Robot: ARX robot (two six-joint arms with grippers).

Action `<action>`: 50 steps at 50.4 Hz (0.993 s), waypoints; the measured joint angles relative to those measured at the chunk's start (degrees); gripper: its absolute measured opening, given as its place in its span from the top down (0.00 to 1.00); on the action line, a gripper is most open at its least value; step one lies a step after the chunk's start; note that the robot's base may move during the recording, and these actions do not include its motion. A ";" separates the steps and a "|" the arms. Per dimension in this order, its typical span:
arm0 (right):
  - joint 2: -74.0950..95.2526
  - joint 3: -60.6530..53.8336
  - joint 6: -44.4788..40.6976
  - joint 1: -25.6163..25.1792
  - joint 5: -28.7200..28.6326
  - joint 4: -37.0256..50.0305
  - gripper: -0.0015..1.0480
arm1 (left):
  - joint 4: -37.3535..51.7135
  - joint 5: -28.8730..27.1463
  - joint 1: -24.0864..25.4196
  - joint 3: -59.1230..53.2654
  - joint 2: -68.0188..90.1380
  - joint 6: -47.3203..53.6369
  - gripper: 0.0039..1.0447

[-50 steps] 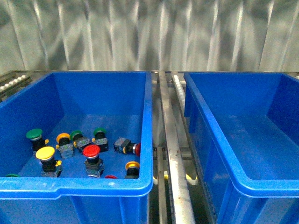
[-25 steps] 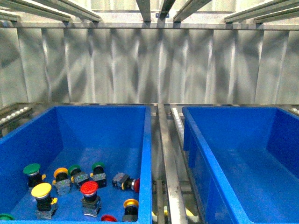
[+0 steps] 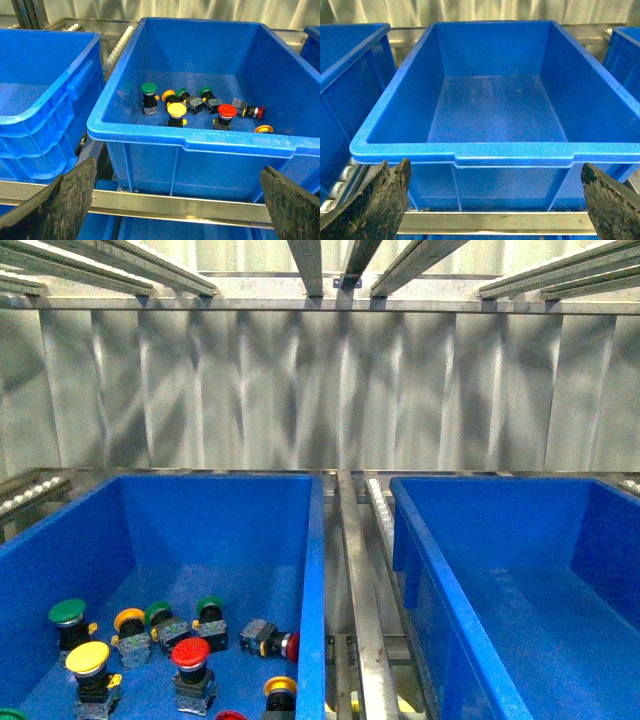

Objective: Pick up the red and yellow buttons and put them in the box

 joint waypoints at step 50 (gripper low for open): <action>0.11 0.00 0.00 0.00 0.02 0.00 0.06 | 30.42 -16.13 -14.99 25.33 50.34 -0.52 0.07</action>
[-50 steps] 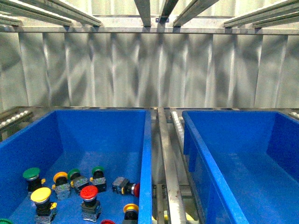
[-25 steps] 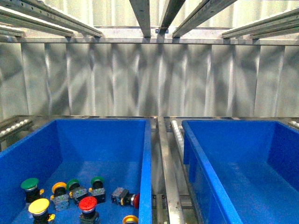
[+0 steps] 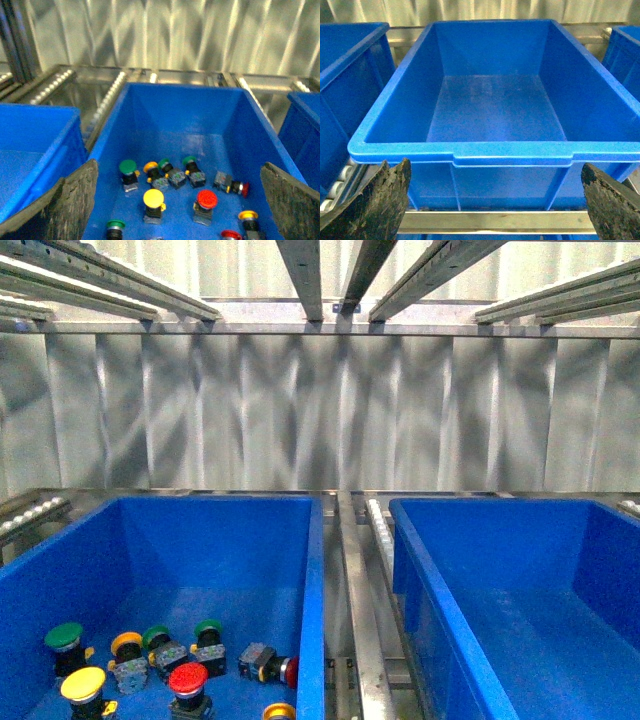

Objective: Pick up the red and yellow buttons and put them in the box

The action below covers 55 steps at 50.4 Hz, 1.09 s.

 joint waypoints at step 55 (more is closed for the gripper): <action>0.07 0.00 0.00 0.00 -0.02 0.00 0.06 | -28.46 -2.10 -0.83 47.34 60.92 -6.84 0.07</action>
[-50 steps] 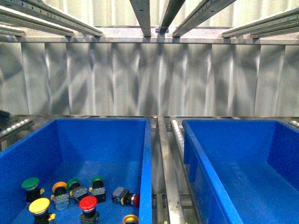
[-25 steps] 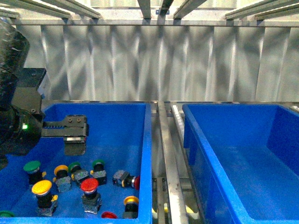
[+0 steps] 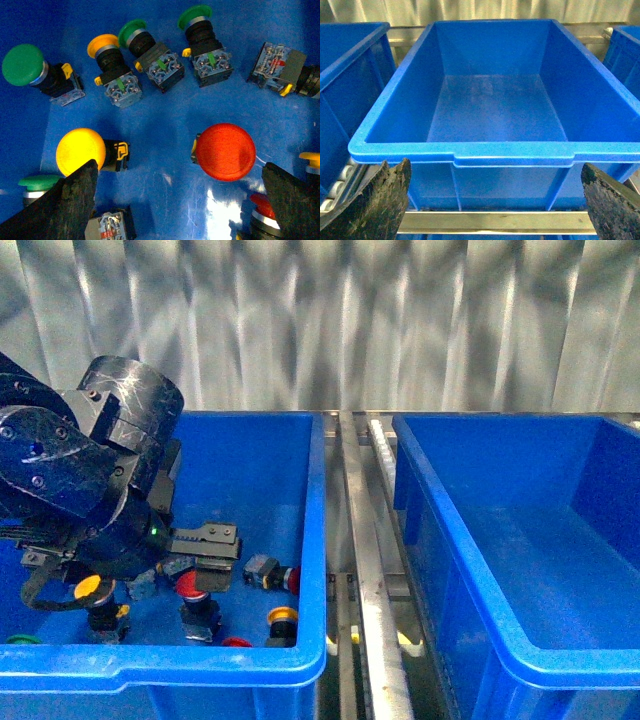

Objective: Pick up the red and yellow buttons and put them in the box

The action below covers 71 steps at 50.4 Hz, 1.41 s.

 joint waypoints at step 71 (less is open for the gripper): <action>0.02 0.00 0.00 0.00 0.00 0.00 0.06 | 4.81 6.14 0.87 3.17 3.78 -4.26 0.68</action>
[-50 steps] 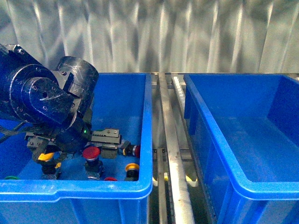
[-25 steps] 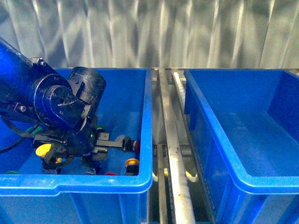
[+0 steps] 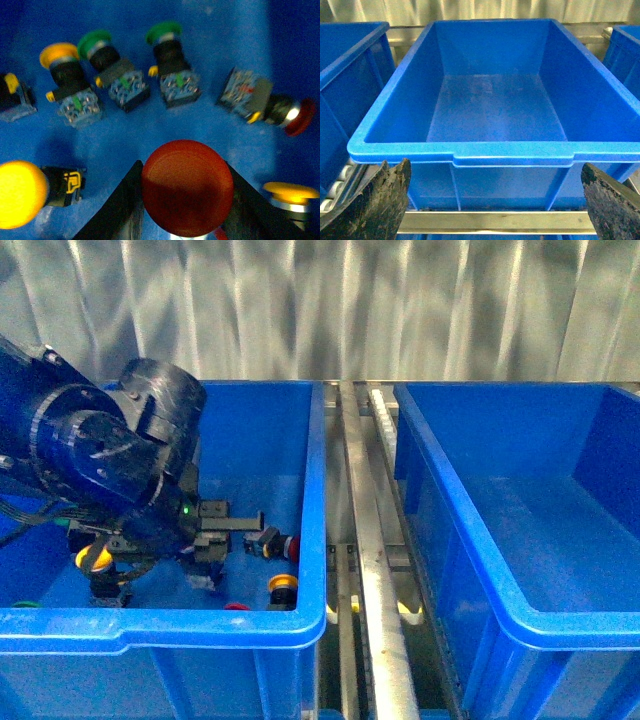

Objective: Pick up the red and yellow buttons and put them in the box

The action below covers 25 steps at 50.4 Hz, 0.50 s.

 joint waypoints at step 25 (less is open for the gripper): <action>0.00 0.00 0.00 0.00 0.00 0.00 0.06 | 18.03 18.12 7.80 -21.05 -20.48 -7.28 0.68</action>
